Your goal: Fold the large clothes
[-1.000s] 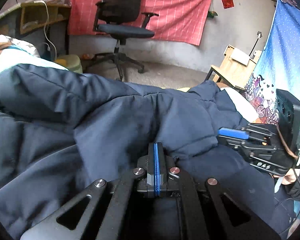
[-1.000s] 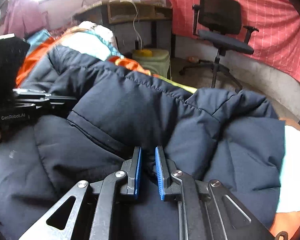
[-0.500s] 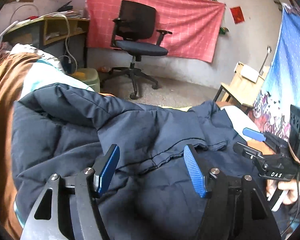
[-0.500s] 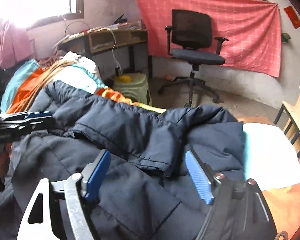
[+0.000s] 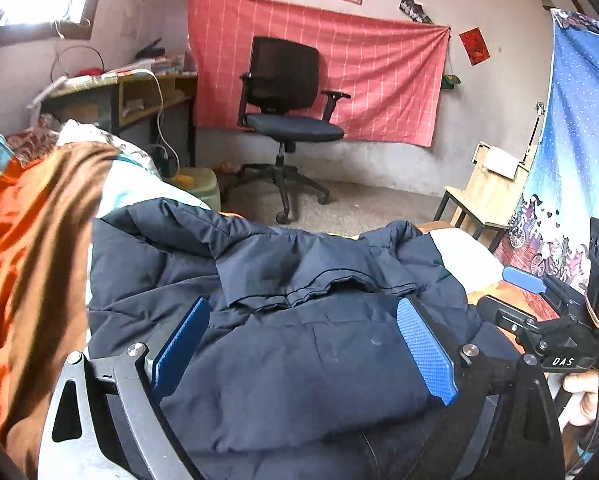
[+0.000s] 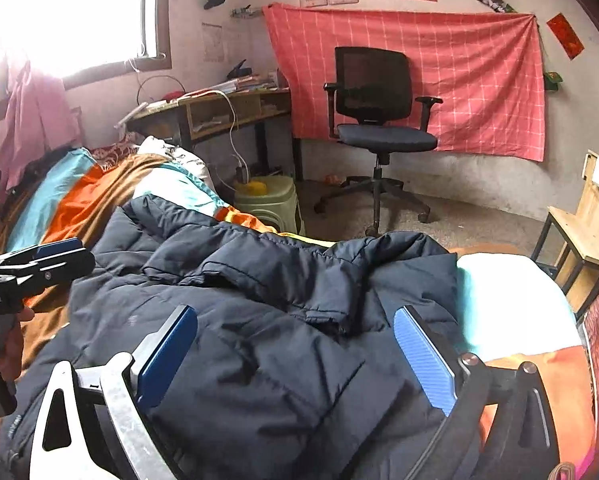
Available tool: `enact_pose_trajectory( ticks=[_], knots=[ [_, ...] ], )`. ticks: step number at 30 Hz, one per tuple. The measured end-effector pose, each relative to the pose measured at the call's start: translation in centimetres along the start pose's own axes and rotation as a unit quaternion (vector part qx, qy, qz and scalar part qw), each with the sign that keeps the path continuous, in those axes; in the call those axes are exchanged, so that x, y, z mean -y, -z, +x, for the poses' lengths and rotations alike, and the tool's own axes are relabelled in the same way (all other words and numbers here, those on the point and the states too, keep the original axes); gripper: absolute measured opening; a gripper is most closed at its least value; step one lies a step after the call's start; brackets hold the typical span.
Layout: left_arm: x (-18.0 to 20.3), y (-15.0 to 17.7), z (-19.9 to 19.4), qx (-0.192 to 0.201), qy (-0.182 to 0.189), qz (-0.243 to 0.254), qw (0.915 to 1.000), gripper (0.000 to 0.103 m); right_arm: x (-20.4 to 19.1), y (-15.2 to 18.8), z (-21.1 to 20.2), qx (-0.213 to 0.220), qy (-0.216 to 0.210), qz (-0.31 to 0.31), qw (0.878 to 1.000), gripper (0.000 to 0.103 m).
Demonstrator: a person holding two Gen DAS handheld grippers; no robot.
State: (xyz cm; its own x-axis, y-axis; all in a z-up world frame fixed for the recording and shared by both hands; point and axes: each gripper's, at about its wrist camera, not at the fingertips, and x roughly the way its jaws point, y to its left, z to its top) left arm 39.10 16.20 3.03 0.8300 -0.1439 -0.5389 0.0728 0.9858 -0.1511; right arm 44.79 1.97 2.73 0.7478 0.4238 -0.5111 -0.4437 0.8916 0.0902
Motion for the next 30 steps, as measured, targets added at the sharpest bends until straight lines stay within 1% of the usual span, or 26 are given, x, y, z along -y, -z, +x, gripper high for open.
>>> enact_pose_trajectory(
  ticks=[6, 10, 16, 18, 20, 24, 30],
  knots=[
    [1.5, 1.2, -3.4, 0.016, -0.019, 0.013, 0.9996, 0.093, -0.7, 1.1, -3.5, 0.010, 0.007, 0.009, 1.000, 0.103],
    [2.3, 2.1, -5.3, 0.007, 0.002, 0.020, 0.9998, 0.094, -1.1, 1.9, -5.8, 0.015, 0.005, 0.008, 1.000, 0.103],
    [4.9, 3.6, -9.0, 0.006, -0.003, 0.063, 0.9980, 0.094, -1.7, 3.5, -9.3, 0.017, 0.003, 0.018, 1.000, 0.103],
    [5.6, 4.2, -10.2, 0.007, -0.007, 0.071, 0.9974, 0.096, -1.9, 4.0, -10.6, 0.021, 0.001, 0.021, 1.000, 0.103],
    [5.9, 4.9, -11.2, 0.007, -0.010, 0.073, 0.9973, 0.098, -2.2, 4.5, -11.9, 0.025, 0.001, 0.024, 0.999, 0.103],
    [6.8, 6.3, -13.7, -0.006, -0.012, 0.068, 0.9976, 0.099, -2.7, 5.6, -14.6, 0.027, -0.004, 0.026, 0.999, 0.103],
    [9.1, 8.5, -16.9, 0.000, -0.030, 0.113, 0.9931, 0.099, -3.5, 7.4, -18.6, 0.024, -0.008, 0.004, 1.000, 0.103]
  ],
)
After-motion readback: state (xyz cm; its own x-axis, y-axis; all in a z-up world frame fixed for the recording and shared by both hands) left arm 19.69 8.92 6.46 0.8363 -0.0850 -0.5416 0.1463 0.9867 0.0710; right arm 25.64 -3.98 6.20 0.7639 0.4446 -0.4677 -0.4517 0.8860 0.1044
